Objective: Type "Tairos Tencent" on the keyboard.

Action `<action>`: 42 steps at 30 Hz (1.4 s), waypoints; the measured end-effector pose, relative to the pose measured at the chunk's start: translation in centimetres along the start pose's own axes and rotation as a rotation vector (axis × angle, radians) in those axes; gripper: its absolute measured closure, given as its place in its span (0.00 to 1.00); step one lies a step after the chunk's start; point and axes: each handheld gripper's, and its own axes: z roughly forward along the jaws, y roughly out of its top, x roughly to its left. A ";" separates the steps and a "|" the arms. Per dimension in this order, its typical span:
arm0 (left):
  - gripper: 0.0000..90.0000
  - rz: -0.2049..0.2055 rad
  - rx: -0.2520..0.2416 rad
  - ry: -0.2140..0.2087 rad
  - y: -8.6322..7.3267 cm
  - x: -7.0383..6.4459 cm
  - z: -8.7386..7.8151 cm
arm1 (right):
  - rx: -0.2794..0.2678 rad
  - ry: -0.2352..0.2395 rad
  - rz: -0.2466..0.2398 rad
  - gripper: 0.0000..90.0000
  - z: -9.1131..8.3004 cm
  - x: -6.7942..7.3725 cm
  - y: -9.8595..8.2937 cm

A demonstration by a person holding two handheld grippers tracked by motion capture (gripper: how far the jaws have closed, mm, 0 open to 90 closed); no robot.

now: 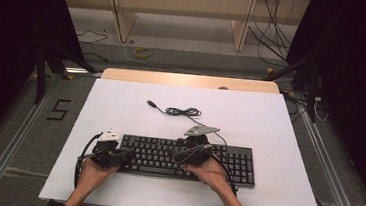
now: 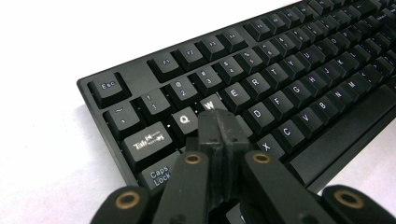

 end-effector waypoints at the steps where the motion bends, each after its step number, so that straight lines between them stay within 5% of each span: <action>1: 0.99 0.002 0.004 0.004 0.0 0.0 0.1 | 0.002 -0.002 0.002 0.48 0.0 0.0 0.0; 11: 0.99 0.004 -0.004 0.010 -0.1 -0.2 0.2 | 0.016 -0.012 0.000 0.49 0.4 -0.1 -0.1; 27: 0.80 -0.011 -0.080 -0.042 0.2 -0.5 -0.8 | 0.018 -0.012 0.006 0.61 0.4 -0.3 -0.1; 42: 0.52 -0.035 -0.132 -0.068 0.2 -1.2 -1.1 | 0.043 -0.016 0.000 0.77 0.8 -0.3 -0.3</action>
